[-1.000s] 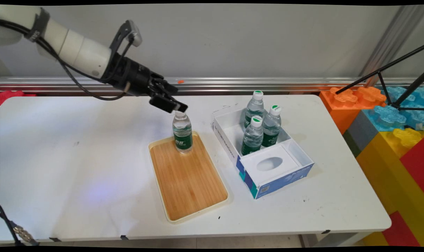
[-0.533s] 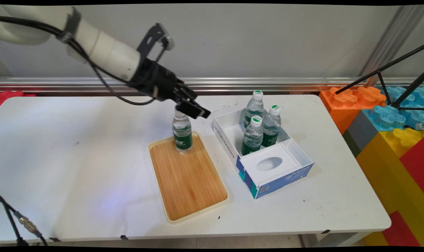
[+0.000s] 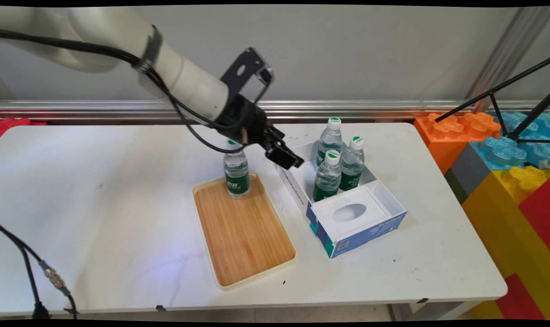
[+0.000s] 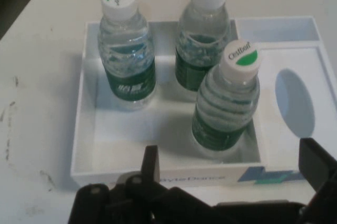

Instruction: Pick up the green bottle from the white box

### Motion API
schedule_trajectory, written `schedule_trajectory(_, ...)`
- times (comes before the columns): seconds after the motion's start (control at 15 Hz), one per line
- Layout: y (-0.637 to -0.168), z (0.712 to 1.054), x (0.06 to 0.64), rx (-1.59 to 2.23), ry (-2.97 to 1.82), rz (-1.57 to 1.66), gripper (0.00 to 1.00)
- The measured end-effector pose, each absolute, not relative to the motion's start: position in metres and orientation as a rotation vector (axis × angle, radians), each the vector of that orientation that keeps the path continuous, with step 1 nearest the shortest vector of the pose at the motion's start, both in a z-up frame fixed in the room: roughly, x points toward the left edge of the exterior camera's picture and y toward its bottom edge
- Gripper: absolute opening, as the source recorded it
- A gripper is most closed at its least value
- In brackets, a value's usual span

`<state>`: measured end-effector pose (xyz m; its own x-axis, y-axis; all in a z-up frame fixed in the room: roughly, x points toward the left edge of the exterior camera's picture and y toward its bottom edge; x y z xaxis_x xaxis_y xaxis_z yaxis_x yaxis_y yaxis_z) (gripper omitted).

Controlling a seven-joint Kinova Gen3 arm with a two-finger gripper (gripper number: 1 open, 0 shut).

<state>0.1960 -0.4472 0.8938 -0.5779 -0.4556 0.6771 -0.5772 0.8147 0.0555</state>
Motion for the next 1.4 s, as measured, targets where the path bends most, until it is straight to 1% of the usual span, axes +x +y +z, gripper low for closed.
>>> schedule_trajectory(0.6, -0.454, 0.852, 0.155, 0.808, -2.251, 0.243, 1.00)
schedule_trajectory(1.4, -0.466, 0.813, 0.128, 0.804, -2.205, 0.233, 1.00)
